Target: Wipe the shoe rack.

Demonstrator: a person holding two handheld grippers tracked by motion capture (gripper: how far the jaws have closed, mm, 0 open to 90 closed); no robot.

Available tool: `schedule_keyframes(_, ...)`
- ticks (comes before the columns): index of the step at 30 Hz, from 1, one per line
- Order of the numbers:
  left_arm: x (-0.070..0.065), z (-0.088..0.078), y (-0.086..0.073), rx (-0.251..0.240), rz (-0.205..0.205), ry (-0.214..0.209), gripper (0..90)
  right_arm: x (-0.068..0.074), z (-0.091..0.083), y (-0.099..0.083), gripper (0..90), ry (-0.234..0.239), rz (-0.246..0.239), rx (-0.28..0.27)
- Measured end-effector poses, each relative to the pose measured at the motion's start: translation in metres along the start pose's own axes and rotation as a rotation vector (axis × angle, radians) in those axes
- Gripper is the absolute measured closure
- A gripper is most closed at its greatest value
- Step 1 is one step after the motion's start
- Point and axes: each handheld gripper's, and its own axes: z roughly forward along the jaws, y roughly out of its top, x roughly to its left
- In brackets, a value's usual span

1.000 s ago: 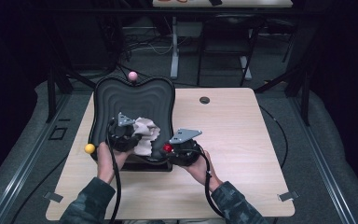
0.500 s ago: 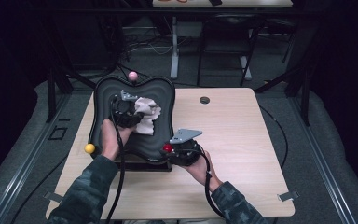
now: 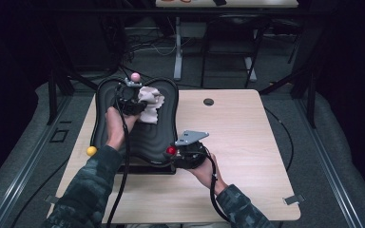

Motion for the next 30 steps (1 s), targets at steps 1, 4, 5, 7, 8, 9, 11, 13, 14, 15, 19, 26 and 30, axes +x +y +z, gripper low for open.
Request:
schedule_keyframes(1,0.001,0.001,0.001,-0.002,-0.006,-0.001,78.6,-0.001,0.0,0.0,55.7,0.006,0.004,0.0)
schedule_keyframes(4,0.004,0.002,0.007,-0.002,-0.012,0.002,78.7,0.001,0.001,-0.002,59.5,0.026,-0.002,-0.014)
schedule_keyframes(5,0.004,0.003,0.009,-0.004,-0.016,0.006,78.7,0.001,0.001,-0.002,59.7,0.013,-0.005,-0.007)
schedule_keyframes(7,0.006,0.005,0.013,-0.005,-0.023,0.007,78.6,0.001,0.001,-0.002,59.9,0.014,-0.006,-0.01)
schedule_keyframes(8,0.006,0.005,0.015,-0.005,-0.03,0.007,78.6,0.001,0.003,-0.003,60.0,0.023,-0.007,-0.018)
schedule_keyframes(9,0.006,0.006,0.016,-0.004,-0.032,0.009,78.6,0.002,0.004,-0.002,60.0,0.031,-0.006,-0.023)
schedule_keyframes(11,0.006,0.008,0.02,-0.003,-0.041,0.003,78.6,0.004,0.005,-0.002,60.1,0.023,-0.014,-0.022)
schedule_keyframes(13,0.005,0.011,0.023,-0.003,-0.05,0.006,78.7,0.004,0.007,-0.001,60.1,0.026,-0.024,-0.019)
schedule_keyframes(14,0.004,0.012,0.025,-0.008,-0.047,0.011,78.6,0.004,0.007,-0.001,60.1,0.026,-0.017,-0.019)
schedule_keyframes(15,0.003,0.013,0.028,-0.007,-0.045,0.016,78.6,0.004,0.008,0.0,60.1,0.033,-0.015,-0.022)
schedule_keyframes(19,-0.001,0.016,0.033,-0.001,-0.022,0.041,78.7,0.002,0.007,0.0,58.6,0.031,-0.001,-0.011)
schedule_keyframes(26,-0.001,0.015,0.031,0.008,-0.023,0.027,78.9,0.0,-0.002,0.002,58.7,0.045,-0.002,-0.035)
schedule_keyframes(30,-0.003,0.013,0.026,0.011,-0.017,0.015,79.1,0.001,-0.002,0.002,59.9,0.035,-0.011,-0.025)
